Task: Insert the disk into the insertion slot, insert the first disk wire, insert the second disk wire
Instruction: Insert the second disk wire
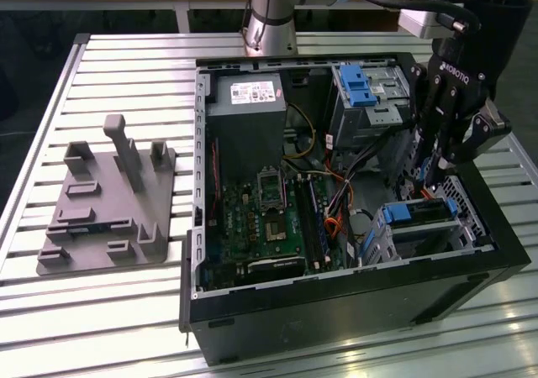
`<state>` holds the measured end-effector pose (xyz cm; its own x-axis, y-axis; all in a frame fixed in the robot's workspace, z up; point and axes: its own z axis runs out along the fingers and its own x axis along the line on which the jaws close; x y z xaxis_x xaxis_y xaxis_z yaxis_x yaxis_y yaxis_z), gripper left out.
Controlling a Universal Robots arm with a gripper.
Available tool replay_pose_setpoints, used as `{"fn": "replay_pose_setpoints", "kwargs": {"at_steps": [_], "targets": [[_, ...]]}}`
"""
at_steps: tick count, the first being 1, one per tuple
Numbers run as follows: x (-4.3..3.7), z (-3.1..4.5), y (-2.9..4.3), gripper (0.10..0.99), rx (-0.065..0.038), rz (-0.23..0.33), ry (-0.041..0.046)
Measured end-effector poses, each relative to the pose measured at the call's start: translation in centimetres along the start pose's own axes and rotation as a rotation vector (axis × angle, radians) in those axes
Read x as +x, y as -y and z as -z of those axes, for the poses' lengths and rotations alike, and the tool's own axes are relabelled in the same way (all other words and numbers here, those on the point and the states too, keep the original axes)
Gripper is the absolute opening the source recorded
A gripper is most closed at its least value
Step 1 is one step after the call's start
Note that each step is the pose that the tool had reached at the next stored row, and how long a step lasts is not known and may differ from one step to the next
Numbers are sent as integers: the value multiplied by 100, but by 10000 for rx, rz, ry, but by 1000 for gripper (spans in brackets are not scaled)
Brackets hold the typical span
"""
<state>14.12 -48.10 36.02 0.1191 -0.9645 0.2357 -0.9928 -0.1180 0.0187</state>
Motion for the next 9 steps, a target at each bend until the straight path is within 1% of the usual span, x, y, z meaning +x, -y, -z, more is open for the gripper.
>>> {"fn": "replay_pose_setpoints", "kwargs": {"at_steps": [9], "targets": [[-97,-41,-36,361,11,236,-376]]}}
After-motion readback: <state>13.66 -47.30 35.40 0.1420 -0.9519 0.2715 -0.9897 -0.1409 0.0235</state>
